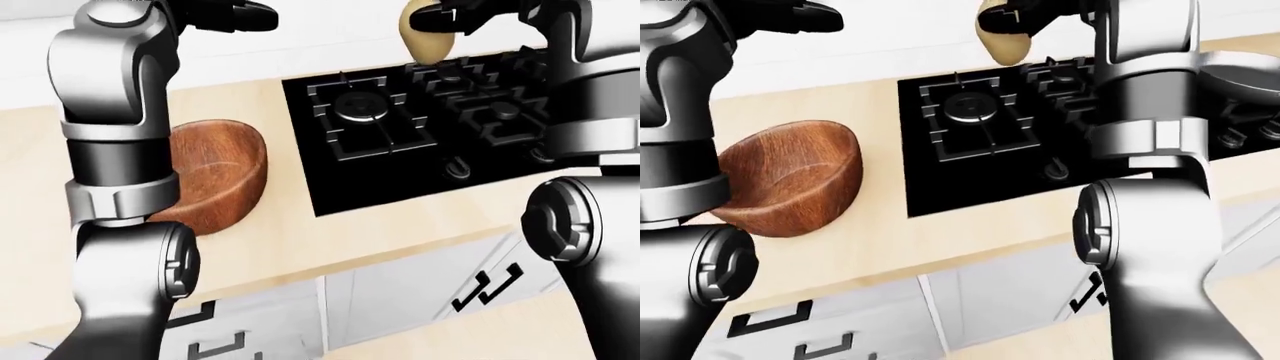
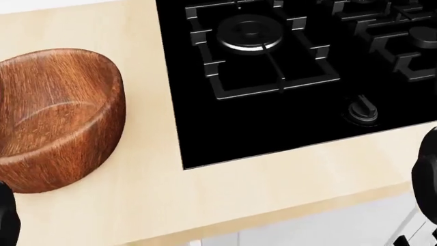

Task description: Pick the potato from the pan and place it in the bowl.

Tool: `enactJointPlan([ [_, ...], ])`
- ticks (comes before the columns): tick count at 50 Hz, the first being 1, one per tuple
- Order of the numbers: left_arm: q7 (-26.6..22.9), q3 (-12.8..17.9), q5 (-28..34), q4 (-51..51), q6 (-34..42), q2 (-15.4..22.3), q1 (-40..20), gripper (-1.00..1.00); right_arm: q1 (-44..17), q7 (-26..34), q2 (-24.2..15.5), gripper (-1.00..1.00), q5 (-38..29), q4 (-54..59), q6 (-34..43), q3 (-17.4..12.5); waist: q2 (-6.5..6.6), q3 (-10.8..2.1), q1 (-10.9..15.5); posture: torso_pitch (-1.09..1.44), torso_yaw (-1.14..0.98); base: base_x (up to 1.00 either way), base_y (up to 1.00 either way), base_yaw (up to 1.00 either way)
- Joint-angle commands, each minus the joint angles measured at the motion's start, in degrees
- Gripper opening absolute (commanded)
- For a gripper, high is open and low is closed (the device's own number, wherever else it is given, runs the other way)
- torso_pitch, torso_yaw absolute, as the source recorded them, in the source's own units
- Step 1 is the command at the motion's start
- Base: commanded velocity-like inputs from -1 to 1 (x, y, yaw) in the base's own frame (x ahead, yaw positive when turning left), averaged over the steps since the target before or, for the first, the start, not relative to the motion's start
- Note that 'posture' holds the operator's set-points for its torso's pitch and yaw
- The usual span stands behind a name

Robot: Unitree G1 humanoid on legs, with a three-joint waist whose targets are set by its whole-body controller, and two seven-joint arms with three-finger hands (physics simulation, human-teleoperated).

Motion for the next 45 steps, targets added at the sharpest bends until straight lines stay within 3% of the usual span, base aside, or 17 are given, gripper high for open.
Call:
enactJointPlan([
  [1, 0.32, 0.63, 0.36, -1.12, -1.67, 1.07, -1.97, 1.00, -2.53, -0.30, -0.39, -1.00, 0.68, -2.12, -1.67, -0.41, -0.62, -1.62, 0.38, 0.00, 0.00, -0.10, 0.33, 0.00],
  [3, 0.35, 0.60, 0.38, -0.81, -1.90, 1.10, -2.07, 1.00, -1.92, -0.17, -0.47, -1.00, 0.72, -2.51, -1.52, -0.50, 1.64, -1.55, 0.09, 0.00, 0.00, -0.10, 0.34, 0.00],
  [5, 0.43, 0.46, 0.43, -0.68, -2.17, 0.87, -1.87, 1.00, -1.56, -0.18, -0.62, -1.00, 0.74, -3.05, -1.27, -0.59, 5.88, -2.38, -0.25, 0.00, 0.00, -0.10, 0.34, 0.00],
  [6, 0.43, 0.44, 0.43, -0.75, -2.13, 0.83, -1.85, 1.00, -1.50, -0.16, -0.61, -1.00, 0.75, -3.19, -1.16, -0.57, 3.92, -2.04, -0.15, 0.00, 0.00, -0.11, 0.34, 0.00],
  [8, 0.41, 0.41, 0.45, -0.90, -1.96, 0.79, -1.91, 1.00, -1.66, -0.14, -0.69, -1.00, 0.77, -3.32, -0.96, -0.60, 3.98, -1.79, -0.32, 0.00, 0.00, -0.10, 0.33, 0.00],
  [19, 0.36, 0.43, 0.53, -1.38, -1.69, 0.81, -1.80, 1.00, -1.73, -0.12, -0.59, -1.00, 0.92, -3.55, -0.73, -0.51, -1.42, -1.35, -1.05, 0.00, 0.00, -0.10, 0.33, 0.00],
  [21, 0.26, 0.41, 0.57, -1.44, -1.41, 0.95, -2.22, 1.00, -1.69, -0.16, -0.53, -1.00, 0.93, -3.50, -0.83, -0.51, -3.47, -1.55, -0.99, 0.00, 0.00, -0.10, 0.33, 0.00],
  [22, 0.27, 0.44, 0.59, -1.41, -1.42, 0.98, -2.26, 1.00, -1.67, -0.19, -0.48, -1.00, 0.94, -3.42, -0.94, -0.51, -5.66, -2.38, -0.95, 0.00, 0.00, -0.10, 0.33, 0.00],
  [23, 0.28, 0.44, 0.63, -1.28, -1.58, 0.98, -2.19, 1.00, -1.64, -0.20, -0.44, -1.00, 0.96, -3.44, -0.96, -0.52, -3.17, -1.57, -1.09, 0.00, 0.00, -0.10, 0.33, 0.00],
  [24, 0.30, 0.44, 0.65, -1.27, -1.68, 0.94, -2.07, 1.00, -1.54, -0.21, -0.42, -1.00, 0.96, -3.45, -1.00, -0.50, -4.19, -2.47, -0.51, 0.00, 0.00, -0.09, 0.33, 0.00],
  [26, 0.39, 0.36, 0.72, -1.25, -1.84, 0.73, -1.82, 1.00, -1.60, -0.18, -0.52, -1.00, 0.94, -3.35, -1.02, -0.51, -3.78, -3.05, -0.24, 0.00, 0.00, -0.11, 0.33, 0.00],
  [31, 0.31, 0.30, 0.79, -1.53, -1.47, 0.73, -2.13, 1.00, -1.82, -0.17, -0.49, -1.00, 0.90, -3.26, -1.04, -0.48, -0.94, -1.67, 0.40, 0.00, 0.00, -0.10, 0.32, 0.00],
  [34, 0.26, 0.35, 0.84, -1.48, -1.59, 0.78, -2.00, 1.00, -1.83, -0.18, -0.41, -1.00, 0.90, -2.99, -1.32, -0.45, 2.48, -1.55, -0.07, 0.00, 0.00, -0.10, 0.32, 0.00],
  [35, 0.23, 0.37, 0.84, -1.53, -1.50, 0.81, -2.07, 1.00, -1.87, -0.14, -0.44, -1.00, 0.92, -2.96, -1.30, -0.47, 4.74, -2.04, -0.28, 0.00, 0.00, -0.09, 0.33, 0.00],
  [36, 0.23, 0.36, 0.85, -1.58, -1.40, 0.81, -2.18, 1.00, -1.94, -0.13, -0.48, -1.00, 0.90, -2.92, -1.29, -0.47, 5.57, -2.77, -0.91, 0.00, 0.00, -0.09, 0.33, 0.00],
  [38, 0.24, 0.27, 0.90, -1.50, -1.36, 0.72, -2.39, 1.00, -2.03, -0.10, -0.51, -1.00, 0.88, -2.82, -1.32, -0.46, 4.39, -1.56, -0.68, 0.00, 0.00, -0.10, 0.32, 0.00],
  [45, 0.19, 0.11, 1.07, -0.67, -1.79, 0.44, -2.88, 1.00, -2.06, -0.10, -0.63, -1.00, 0.98, -2.66, -1.50, -0.62, 0.56, -1.29, -1.02, 0.00, 0.00, -0.10, 0.33, 0.00],
])
